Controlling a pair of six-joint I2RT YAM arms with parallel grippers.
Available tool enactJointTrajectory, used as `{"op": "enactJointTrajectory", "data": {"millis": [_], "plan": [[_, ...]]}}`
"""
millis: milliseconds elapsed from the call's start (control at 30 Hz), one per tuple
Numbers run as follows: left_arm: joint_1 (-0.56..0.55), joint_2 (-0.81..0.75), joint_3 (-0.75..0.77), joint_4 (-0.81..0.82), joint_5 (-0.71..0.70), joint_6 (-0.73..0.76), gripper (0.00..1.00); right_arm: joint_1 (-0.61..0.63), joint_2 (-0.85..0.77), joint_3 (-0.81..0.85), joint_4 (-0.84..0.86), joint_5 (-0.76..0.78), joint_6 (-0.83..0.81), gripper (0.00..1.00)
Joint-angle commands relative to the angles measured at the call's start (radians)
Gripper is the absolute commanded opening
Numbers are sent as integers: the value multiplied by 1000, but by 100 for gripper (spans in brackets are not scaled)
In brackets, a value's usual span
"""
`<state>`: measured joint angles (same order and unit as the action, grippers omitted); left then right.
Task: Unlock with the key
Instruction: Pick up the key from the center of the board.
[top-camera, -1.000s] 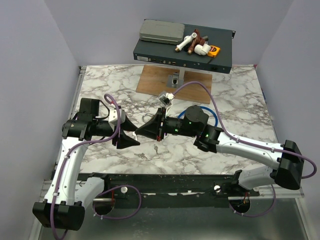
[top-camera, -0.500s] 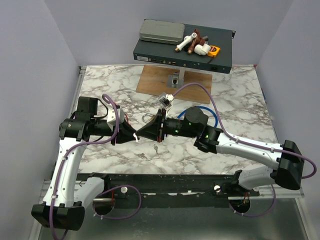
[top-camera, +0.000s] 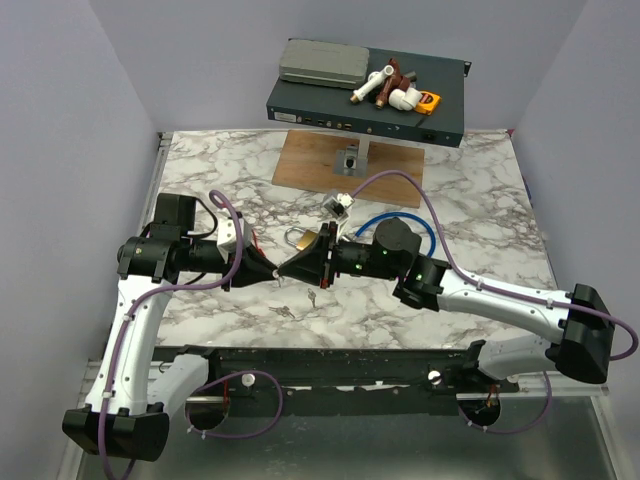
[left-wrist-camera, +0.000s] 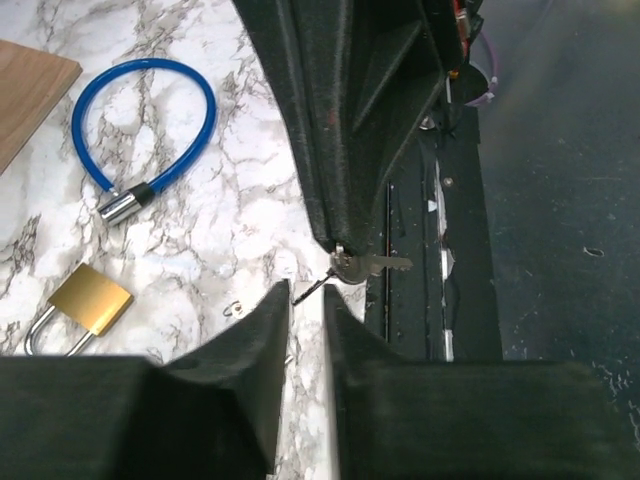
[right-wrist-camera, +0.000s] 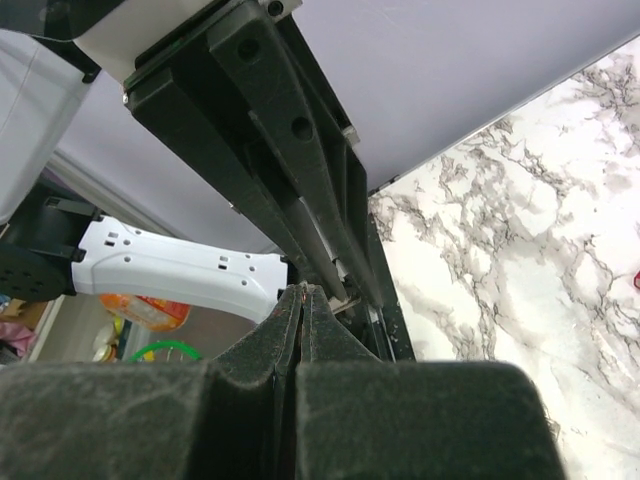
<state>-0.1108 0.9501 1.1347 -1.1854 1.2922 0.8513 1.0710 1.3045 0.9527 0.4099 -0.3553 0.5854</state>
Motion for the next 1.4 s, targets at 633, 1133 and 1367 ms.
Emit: {"op": "enactJointTrajectory", "data": {"millis": [633,1133,1367], "plan": [[10,-89,11,-38,1,-187,59,0,-10,-78,125,179,-55,1],[10,-221,-261,729,85,-1092,69,4,16,-106,276,242,-47,1],[12,-223,-323,1001,67,-1403,70,5,16,-106,279,222,-57,1]]}}
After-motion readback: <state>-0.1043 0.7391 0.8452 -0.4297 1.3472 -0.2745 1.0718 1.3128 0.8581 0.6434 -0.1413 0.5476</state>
